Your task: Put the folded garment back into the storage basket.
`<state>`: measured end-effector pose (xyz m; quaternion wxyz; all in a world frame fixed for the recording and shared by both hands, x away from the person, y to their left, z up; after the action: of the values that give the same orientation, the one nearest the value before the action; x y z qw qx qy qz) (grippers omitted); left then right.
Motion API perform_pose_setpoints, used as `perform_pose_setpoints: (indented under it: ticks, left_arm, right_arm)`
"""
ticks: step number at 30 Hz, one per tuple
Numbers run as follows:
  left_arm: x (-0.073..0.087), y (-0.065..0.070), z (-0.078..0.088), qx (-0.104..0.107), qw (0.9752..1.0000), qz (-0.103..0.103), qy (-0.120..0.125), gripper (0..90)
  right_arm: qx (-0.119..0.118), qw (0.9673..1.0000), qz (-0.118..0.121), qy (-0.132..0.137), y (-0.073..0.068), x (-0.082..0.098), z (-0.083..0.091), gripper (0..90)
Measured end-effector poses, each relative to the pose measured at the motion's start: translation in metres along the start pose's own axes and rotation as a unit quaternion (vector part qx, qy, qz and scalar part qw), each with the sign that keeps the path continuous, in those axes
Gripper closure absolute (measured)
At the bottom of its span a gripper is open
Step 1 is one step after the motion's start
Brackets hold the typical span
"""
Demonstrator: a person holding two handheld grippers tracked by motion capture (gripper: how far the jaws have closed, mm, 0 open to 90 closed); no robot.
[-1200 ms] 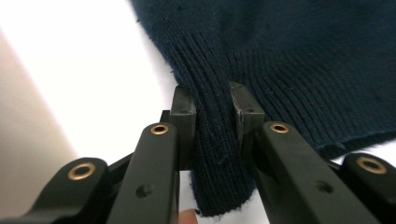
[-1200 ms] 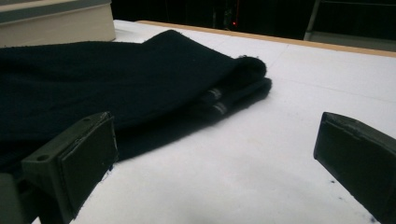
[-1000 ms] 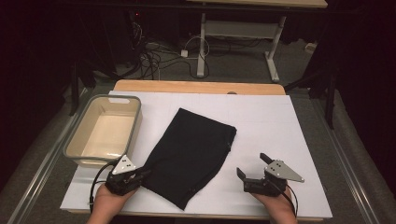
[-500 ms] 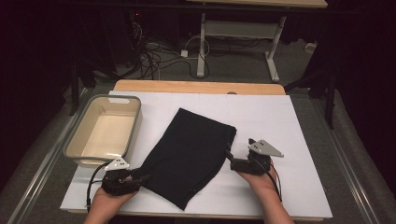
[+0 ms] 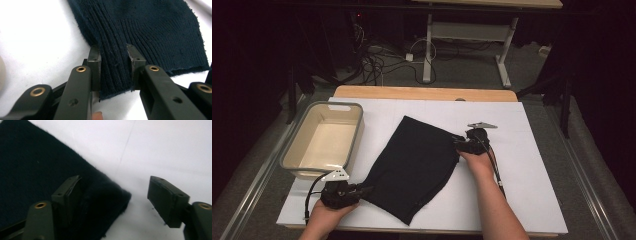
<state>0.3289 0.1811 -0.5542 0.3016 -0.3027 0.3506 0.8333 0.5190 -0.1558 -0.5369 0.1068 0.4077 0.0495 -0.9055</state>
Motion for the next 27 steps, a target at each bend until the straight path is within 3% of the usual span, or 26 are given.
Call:
perform_pose_setpoints:
  ticks: [2,4,7,11,14,20,27]
  left_arm:
    - [0.0,0.0,0.0,-0.002,1.0,-0.001,0.001,68.2]
    - [0.0,0.0,0.0,-0.003,1.0,-0.002,0.001,68.2]
    - [0.0,0.001,0.0,-0.006,1.0,-0.003,0.003,68.1]
    - [0.0,0.001,0.0,-0.007,1.0,-0.005,0.004,68.2]
    - [0.0,0.001,0.0,-0.007,1.0,-0.005,0.004,68.2]
    - [0.0,0.002,0.0,-0.018,0.9997,-0.016,0.007,68.3]
    - [0.0,0.003,0.001,-0.031,0.9991,-0.028,0.008,68.5]
  right_arm:
    - [-0.009,0.9999,0.002,-0.007,-0.001,0.005,0.001,36.5]
    - [-0.022,0.9997,0.009,0.002,-0.006,0.008,0.004,49.5]
    - [-0.049,0.9988,0.006,0.002,-0.012,0.01,0.006,61.4]
    - [-0.086,0.9963,0.002,-0.005,-0.019,0.012,0.008,70.6]
    - [-0.089,0.996,0.012,-0.001,-0.02,0.013,0.009,73.3]
    - [-0.061,0.9963,0.053,0.03,-0.024,0.012,0.012,76.6]
    - [-0.059,0.996,0.054,0.041,-0.024,0.012,0.014,77.0]
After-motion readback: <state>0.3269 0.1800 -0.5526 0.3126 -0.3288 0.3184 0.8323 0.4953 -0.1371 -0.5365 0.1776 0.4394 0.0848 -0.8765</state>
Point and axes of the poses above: each handheld gripper's, and its own axes: z roughly backward along the jaws, x roughly out of its underside, y roughly to its right, the point moved 9 cm from there along -z, roughly forward along the jaws, and after that the axes turned 8 degrees about x, right-handed, at the moved point
